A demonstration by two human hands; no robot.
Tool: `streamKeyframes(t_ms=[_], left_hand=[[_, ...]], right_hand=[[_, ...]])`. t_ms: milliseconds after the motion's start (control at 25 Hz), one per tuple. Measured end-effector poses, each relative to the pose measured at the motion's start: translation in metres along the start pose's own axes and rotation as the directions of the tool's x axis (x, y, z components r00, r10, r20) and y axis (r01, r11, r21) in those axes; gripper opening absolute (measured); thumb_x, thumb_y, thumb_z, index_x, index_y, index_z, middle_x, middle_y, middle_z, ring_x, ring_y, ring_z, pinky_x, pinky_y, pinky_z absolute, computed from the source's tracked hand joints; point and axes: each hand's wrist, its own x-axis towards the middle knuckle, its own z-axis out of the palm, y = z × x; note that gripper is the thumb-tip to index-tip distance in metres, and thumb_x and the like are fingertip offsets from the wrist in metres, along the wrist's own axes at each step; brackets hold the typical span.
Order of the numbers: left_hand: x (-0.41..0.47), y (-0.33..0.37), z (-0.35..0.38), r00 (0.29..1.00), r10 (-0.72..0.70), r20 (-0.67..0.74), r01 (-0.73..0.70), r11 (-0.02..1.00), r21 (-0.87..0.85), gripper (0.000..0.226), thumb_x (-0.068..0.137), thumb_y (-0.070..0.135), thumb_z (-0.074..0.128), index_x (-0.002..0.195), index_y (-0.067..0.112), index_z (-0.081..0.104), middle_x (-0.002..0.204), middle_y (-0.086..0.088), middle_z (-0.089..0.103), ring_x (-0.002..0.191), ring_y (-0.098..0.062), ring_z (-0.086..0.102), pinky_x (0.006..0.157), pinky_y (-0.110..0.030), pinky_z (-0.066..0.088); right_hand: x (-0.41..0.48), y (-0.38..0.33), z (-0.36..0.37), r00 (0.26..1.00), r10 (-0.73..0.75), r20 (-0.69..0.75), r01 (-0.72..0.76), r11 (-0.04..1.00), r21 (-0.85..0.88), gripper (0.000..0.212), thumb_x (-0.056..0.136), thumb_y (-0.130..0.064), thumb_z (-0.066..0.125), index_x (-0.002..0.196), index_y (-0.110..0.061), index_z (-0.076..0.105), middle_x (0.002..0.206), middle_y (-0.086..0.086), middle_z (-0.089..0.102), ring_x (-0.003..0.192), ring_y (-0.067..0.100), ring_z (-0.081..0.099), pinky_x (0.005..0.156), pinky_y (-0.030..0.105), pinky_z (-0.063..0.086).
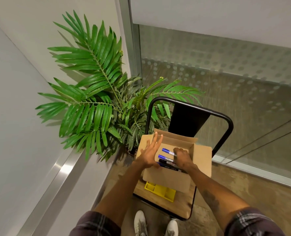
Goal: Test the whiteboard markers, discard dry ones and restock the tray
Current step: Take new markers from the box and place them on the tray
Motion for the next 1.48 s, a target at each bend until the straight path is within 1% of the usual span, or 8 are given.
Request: streamKeyframes(t_ms=[200, 440, 560, 680, 840, 960, 1320, 1480], left_hand=[[0.003, -0.001, 0.001, 1.000, -0.030, 0.005, 0.030, 0.999, -0.010, 0.147, 0.059, 0.023, 0.094, 0.151, 0.042, -0.020, 0.156, 0.015, -0.035, 0.147, -0.044, -0.014, 0.106, -0.077, 0.012], [0.002, -0.001, 0.002, 0.999, -0.038, 0.017, 0.038, 0.999, -0.023, 0.145, 0.059, 0.024, 0.094, 0.152, 0.040, -0.017, 0.158, 0.013, -0.033, 0.148, -0.042, -0.015, 0.106, -0.077, 0.011], [0.002, 0.002, 0.001, 0.999, -0.049, 0.008, 0.049, 0.998, -0.027, 0.145, 0.059, 0.024, 0.093, 0.152, 0.039, -0.017, 0.157, 0.013, -0.034, 0.148, -0.041, -0.014, 0.106, -0.077, 0.011], [0.002, 0.003, 0.001, 0.998, -0.056, 0.006, 0.056, 0.998, -0.023, 0.145, 0.060, 0.023, 0.093, 0.152, 0.038, -0.018, 0.157, 0.013, -0.034, 0.148, -0.041, -0.013, 0.107, -0.076, 0.011], [0.003, 0.001, 0.004, 0.998, -0.058, -0.005, 0.058, 0.998, -0.023, 0.147, 0.059, 0.021, 0.094, 0.151, 0.041, -0.019, 0.156, 0.015, -0.035, 0.149, -0.041, -0.013, 0.107, -0.076, 0.012], [0.004, -0.001, 0.005, 0.998, -0.059, -0.012, 0.059, 0.998, -0.019, 0.148, 0.059, 0.021, 0.094, 0.151, 0.042, -0.020, 0.155, 0.017, -0.036, 0.149, -0.041, -0.013, 0.107, -0.076, 0.012], [0.005, -0.004, 0.007, 0.999, -0.046, -0.023, 0.045, 0.998, -0.035, 0.149, 0.059, 0.021, 0.094, 0.149, 0.042, -0.023, 0.155, 0.015, -0.036, 0.149, -0.038, -0.016, 0.109, -0.074, 0.008], [0.002, -0.009, 0.012, 0.997, -0.055, -0.061, 0.049, 0.994, -0.102, 0.145, 0.061, 0.021, 0.092, 0.153, 0.036, -0.019, 0.161, 0.010, -0.028, 0.149, -0.036, -0.016, 0.112, -0.071, 0.003]], right_hand=[[0.008, -0.005, 0.006, 0.997, -0.068, 0.031, 0.069, 0.997, -0.047, 0.041, 0.095, -0.033, 0.057, 0.133, -0.019, 0.050, 0.130, 0.011, 0.049, 0.116, 0.030, 0.047, 0.093, 0.043, 0.047], [-0.004, -0.008, 0.007, 0.980, -0.097, 0.174, 0.107, 0.993, -0.052, 0.048, 0.088, -0.055, 0.061, 0.121, -0.020, 0.056, 0.120, 0.008, 0.055, 0.107, 0.031, 0.054, 0.089, 0.044, 0.048], [-0.006, -0.009, 0.008, 0.960, -0.121, 0.254, 0.126, 0.992, -0.002, 0.053, 0.091, -0.056, 0.057, 0.125, -0.016, 0.054, 0.126, 0.010, 0.060, 0.110, 0.031, 0.058, 0.091, 0.038, 0.047], [-0.008, -0.015, 0.007, 0.950, -0.142, 0.277, 0.142, 0.990, 0.023, 0.051, 0.095, -0.050, 0.055, 0.127, -0.011, 0.055, 0.128, 0.010, 0.061, 0.115, 0.029, 0.057, 0.084, 0.027, 0.038], [-0.014, -0.017, 0.005, 0.922, -0.156, 0.355, 0.124, 0.986, 0.113, 0.046, 0.102, -0.042, 0.047, 0.141, -0.016, 0.048, 0.139, 0.003, 0.053, 0.125, 0.026, 0.051, 0.101, 0.031, 0.037], [-0.013, -0.014, 0.003, 0.917, -0.152, 0.368, 0.110, 0.985, 0.135, 0.048, 0.102, -0.045, 0.043, 0.142, -0.019, 0.048, 0.144, 0.006, 0.052, 0.126, 0.026, 0.051, 0.105, 0.035, 0.037], [-0.014, -0.015, -0.004, 0.923, -0.168, 0.347, 0.123, 0.981, 0.146, 0.036, 0.095, -0.042, 0.059, 0.115, -0.012, 0.061, 0.115, 0.012, 0.066, 0.094, 0.024, 0.057, 0.077, 0.031, 0.040], [-0.016, -0.020, -0.011, 0.957, -0.132, 0.258, 0.088, 0.980, 0.178, 0.037, 0.086, -0.049, 0.066, 0.108, -0.019, 0.062, 0.102, 0.007, 0.068, 0.089, 0.024, 0.062, 0.078, 0.036, 0.049]])
